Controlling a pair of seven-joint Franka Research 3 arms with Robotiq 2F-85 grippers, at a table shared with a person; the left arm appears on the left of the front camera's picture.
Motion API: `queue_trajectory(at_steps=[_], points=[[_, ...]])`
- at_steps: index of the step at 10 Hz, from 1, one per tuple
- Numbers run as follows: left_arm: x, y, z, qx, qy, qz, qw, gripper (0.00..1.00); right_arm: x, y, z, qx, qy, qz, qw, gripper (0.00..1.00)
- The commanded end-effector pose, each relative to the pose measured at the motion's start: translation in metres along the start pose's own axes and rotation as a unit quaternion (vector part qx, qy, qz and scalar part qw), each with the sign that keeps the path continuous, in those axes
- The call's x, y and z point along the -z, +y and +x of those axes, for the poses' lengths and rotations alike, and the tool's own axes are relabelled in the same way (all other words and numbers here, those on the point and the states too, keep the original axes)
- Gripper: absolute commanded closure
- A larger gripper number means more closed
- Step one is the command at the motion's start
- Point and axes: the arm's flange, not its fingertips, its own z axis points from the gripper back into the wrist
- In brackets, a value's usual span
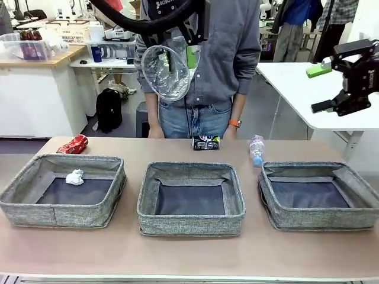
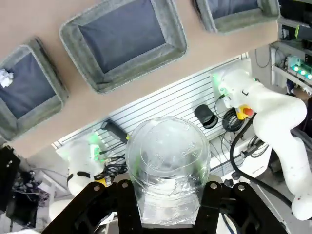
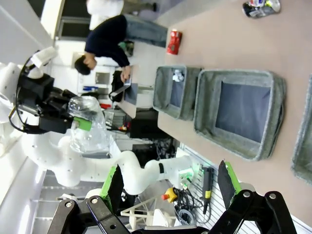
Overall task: Sort the waste into the appropriate baskets.
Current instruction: Pick up the waste item pointed out by the person, then place the picked waste into the Fabric basket indicated by the person.
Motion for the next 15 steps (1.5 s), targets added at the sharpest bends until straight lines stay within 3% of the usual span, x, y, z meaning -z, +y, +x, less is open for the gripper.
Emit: queue_trajectory(at_steps=[1, 2, 3, 15], points=[[-0.017, -0.007, 0.009, -0.031, -0.019, -0.037, 0.999, 0.59, 0.000, 0.002, 0.002, -0.001, -0.007, 0.008, 1.000, 0.00], [-0.024, -0.004, 0.015, -0.049, -0.045, -0.073, 0.995, 0.59, 0.000, 0.002, 0.002, -0.001, -0.007, 0.008, 1.000, 0.00], [-0.003, -0.002, 0.004, -0.010, -0.007, -0.011, 1.000, 0.59, 0.000, 0.002, 0.002, -0.001, -0.007, 0.008, 1.000, 0.00], [-0.003, -0.002, 0.004, -0.010, -0.007, -0.011, 1.000, 0.59, 0.000, 0.002, 0.002, -0.001, -0.007, 0.008, 1.000, 0.00]])
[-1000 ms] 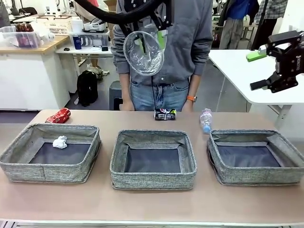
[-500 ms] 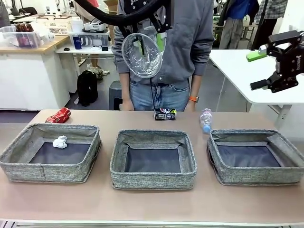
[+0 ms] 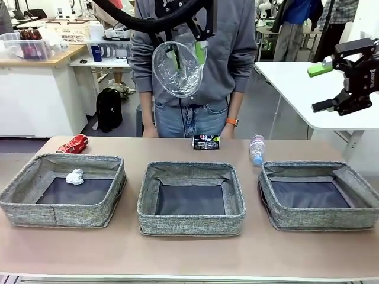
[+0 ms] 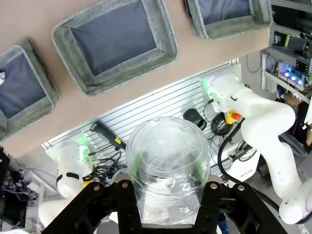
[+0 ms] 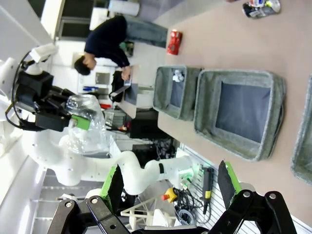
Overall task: Sort the waste into the appropriate baskets.
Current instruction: Place the picked waste into the Fabric basket indicated by the person.
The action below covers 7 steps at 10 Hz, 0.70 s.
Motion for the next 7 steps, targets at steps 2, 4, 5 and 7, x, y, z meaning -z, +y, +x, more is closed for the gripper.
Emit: queue_trajectory(at_steps=[2, 4, 5, 7], points=[[-0.0010, 0.0027, -0.0032, 0.008, -0.001, 0.009, 1.000, 0.59, 0.0002, 0.0022, 0.0016, 0.000, -0.006, 0.008, 1.000, 0.00], [-0.0010, 0.0027, -0.0032, 0.008, -0.001, 0.009, 1.000, 0.59, 0.0002, 0.0022, 0.0016, 0.000, -0.006, 0.008, 1.000, 0.00], [-0.0010, 0.0027, -0.0032, 0.008, -0.001, 0.009, 1.000, 0.59, 0.0002, 0.0022, 0.0016, 0.000, -0.006, 0.008, 1.000, 0.00], [-0.0010, 0.0027, -0.0032, 0.008, -0.001, 0.009, 1.000, 0.59, 0.0002, 0.0022, 0.0016, 0.000, -0.006, 0.008, 1.000, 0.00]])
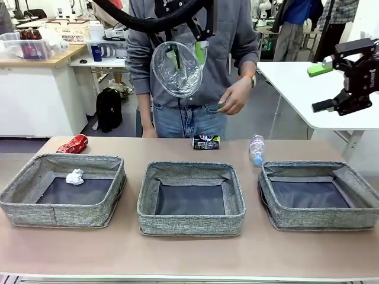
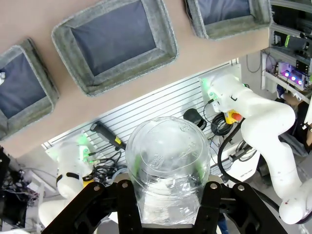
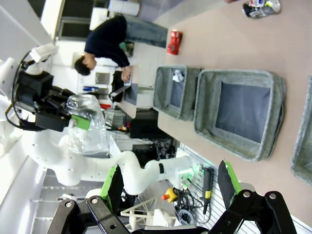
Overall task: Sort the waste into the appropriate baskets.
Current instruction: Place the picked waste into the Fabric basket indicated by the person.
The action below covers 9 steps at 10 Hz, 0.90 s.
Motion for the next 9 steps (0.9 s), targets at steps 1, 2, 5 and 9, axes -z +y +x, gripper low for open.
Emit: queue_trajectory(at_steps=[1, 2, 5, 9], points=[[-0.0010, 0.0027, -0.0032, 0.008, -0.001, 0.009, 1.000, 0.59, 0.0002, 0.0022, 0.0016, 0.000, -0.006, 0.008, 1.000, 0.00], [-0.0010, 0.0027, -0.0032, 0.008, -0.001, 0.009, 1.000, 0.59, 0.0002, 0.0022, 0.0016, 0.000, -0.006, 0.008, 1.000, 0.00], [-0.0010, 0.0027, -0.0032, 0.008, -0.001, 0.009, 1.000, 0.59, 0.0002, 0.0022, 0.0016, 0.000, -0.006, 0.008, 1.000, 0.00], [-0.0010, 0.0027, -0.0032, 0.008, -0.001, 0.009, 1.000, 0.59, 0.0002, 0.0022, 0.0016, 0.000, -0.006, 0.008, 1.000, 0.00]])
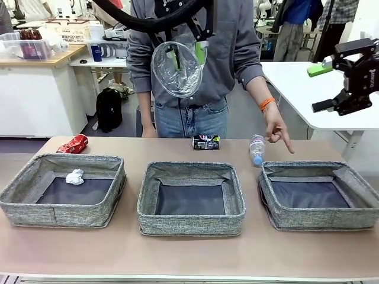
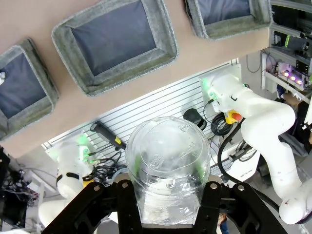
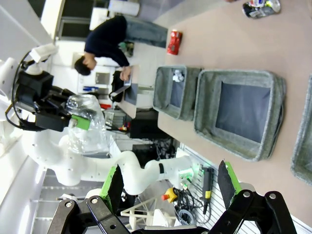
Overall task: Sort the waste into the appropriate baskets.
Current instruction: Place the picked waste into the Fabric basket indicated by the person.
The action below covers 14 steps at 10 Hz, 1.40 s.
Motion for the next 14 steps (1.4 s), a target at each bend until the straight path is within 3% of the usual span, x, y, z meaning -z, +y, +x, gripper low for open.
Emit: queue_trajectory(at_steps=[1, 3, 4, 5, 7, 8, 10, 11, 12, 14], points=[[-0.001, 0.003, -0.003, 0.008, -0.001, 0.009, 1.000, 0.59, 0.000, 0.002, 0.002, 0.000, -0.006, 0.008, 1.000, 0.00], [0.000, 0.000, 0.000, 0.000, 0.000, 0.000, 1.000, 0.59, 0.000, 0.000, 0.000, 0.000, 0.000, 0.000, 1.000, 0.00], [0.014, -0.005, 0.008, 0.031, -0.005, -0.020, 0.999, 0.59, -0.015, -0.003, -0.005, -0.009, 0.012, -0.034, 0.999, 0.00], [0.037, -0.011, 0.019, 0.048, -0.016, -0.043, 0.998, 0.59, -0.044, -0.008, -0.011, -0.012, -0.015, -0.050, 0.999, 0.00], [0.101, -0.028, 0.046, 0.080, -0.065, -0.087, 0.991, 0.59, -0.133, -0.011, -0.037, -0.010, -0.131, -0.078, 0.988, 0.00], [0.132, -0.041, 0.061, 0.087, -0.093, -0.102, 0.987, 0.59, -0.177, -0.008, -0.058, -0.007, -0.204, -0.052, 0.978, 0.00], [0.183, -0.078, 0.090, 0.116, -0.087, -0.161, 0.976, 0.59, -0.213, -0.010, -0.087, -0.022, -0.288, 0.000, 0.957, 0.00], [0.196, -0.097, 0.101, 0.110, -0.104, -0.196, 0.969, 0.59, -0.186, -0.012, -0.065, -0.007, -0.198, -0.045, 0.979, 0.00], [0.214, -0.119, 0.119, 0.102, -0.098, -0.225, 0.964, 0.59, -0.186, -0.012, -0.065, -0.007, -0.198, -0.045, 0.979, 0.00], [0.258, -0.163, 0.162, 0.073, -0.086, -0.203, 0.973, 0.59, -0.186, -0.012, -0.065, -0.007, -0.198, -0.045, 0.979, 0.00]])
